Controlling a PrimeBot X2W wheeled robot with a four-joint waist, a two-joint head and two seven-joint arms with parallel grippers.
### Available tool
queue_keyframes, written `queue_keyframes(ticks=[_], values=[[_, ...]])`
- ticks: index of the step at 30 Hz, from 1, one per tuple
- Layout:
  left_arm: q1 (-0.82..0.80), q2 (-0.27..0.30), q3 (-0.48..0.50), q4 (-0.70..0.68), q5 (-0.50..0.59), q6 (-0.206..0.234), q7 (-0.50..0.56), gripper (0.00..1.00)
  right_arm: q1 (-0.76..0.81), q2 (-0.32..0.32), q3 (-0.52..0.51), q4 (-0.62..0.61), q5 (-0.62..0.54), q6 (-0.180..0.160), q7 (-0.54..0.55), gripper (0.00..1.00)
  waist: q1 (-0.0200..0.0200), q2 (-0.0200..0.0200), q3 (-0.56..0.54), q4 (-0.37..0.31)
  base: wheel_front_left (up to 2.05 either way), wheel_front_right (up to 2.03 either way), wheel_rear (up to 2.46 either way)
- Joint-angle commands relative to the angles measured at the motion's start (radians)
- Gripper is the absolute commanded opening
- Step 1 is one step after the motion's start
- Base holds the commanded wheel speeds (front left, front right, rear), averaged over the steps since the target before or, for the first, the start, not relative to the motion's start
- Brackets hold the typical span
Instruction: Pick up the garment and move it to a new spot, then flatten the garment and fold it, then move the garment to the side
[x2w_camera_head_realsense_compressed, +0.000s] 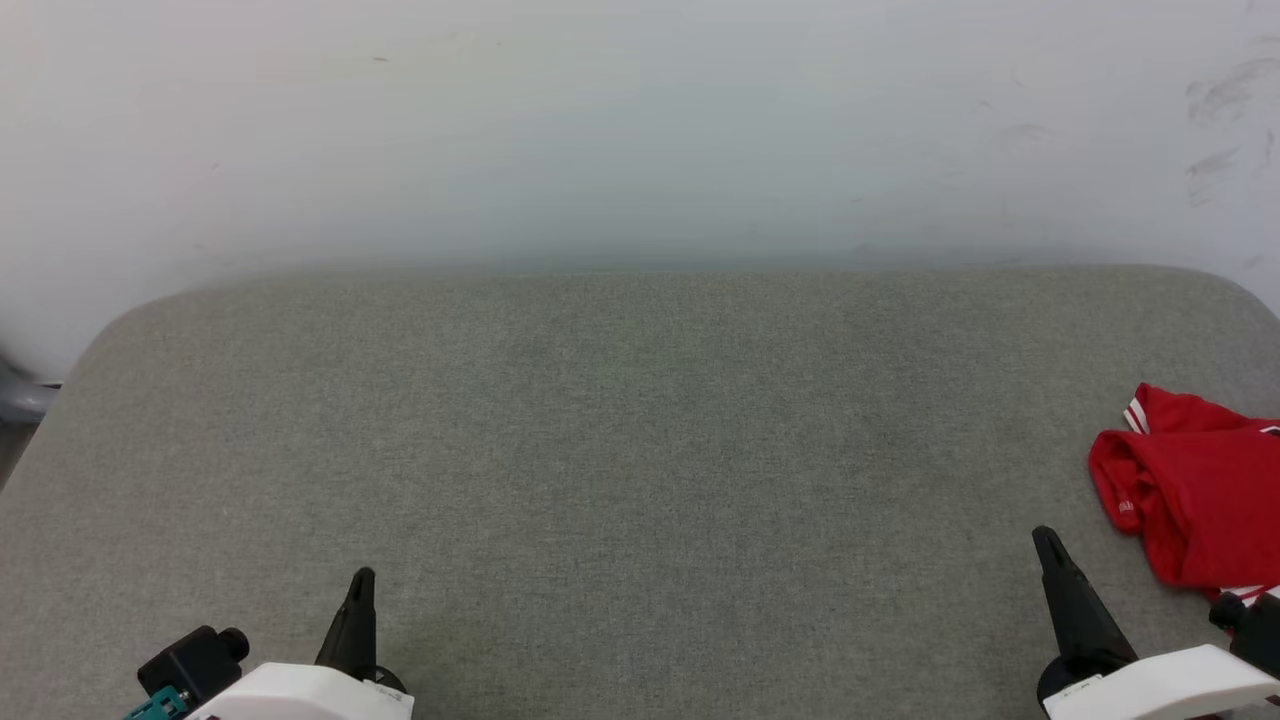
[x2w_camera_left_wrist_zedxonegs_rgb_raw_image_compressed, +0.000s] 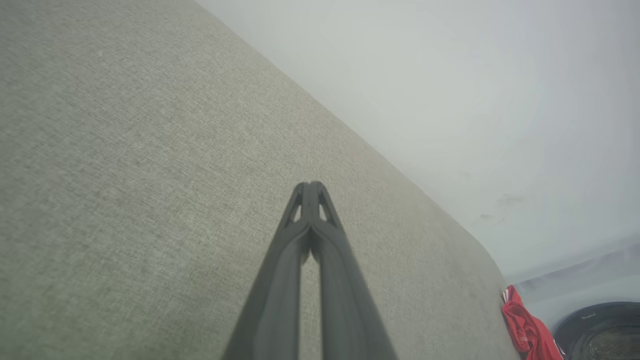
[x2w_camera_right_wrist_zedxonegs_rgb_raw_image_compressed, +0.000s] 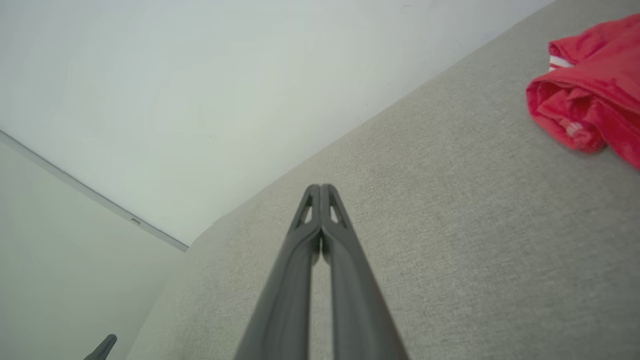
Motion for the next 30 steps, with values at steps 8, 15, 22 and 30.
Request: queue_keyframes(ticks=[8, 15, 22, 30], values=[[-0.043, -0.009, 0.025, -0.006, -0.120, -0.019, 0.031, 0.00, -0.051, -0.011, -0.002, 0.022, 0.137, 0.000, 0.006, 0.00, -0.0001, -0.0001, 0.005, 0.000, 0.00, 0.00, 0.00], [-0.058, -0.015, 0.039, -0.002, -0.198, -0.028, 0.054, 0.00, -0.071, -0.012, -0.004, 0.045, 0.227, 0.000, 0.011, 0.00, -0.0001, -0.0001, 0.009, 0.000, 0.00, 0.00, 0.00], [-0.070, -0.021, 0.053, 0.001, -0.271, -0.037, 0.074, 0.00, -0.089, -0.012, -0.006, 0.066, 0.309, 0.000, 0.015, 0.00, -0.0001, -0.0001, 0.013, 0.000, 0.00, 0.00, 0.00], [-0.082, -0.028, 0.067, 0.004, -0.350, -0.046, 0.097, 0.00, -0.110, -0.012, -0.009, 0.089, 0.396, 0.000, 0.020, 0.00, -0.0001, -0.0001, 0.017, 0.000, 0.00, 0.00, 0.00]])
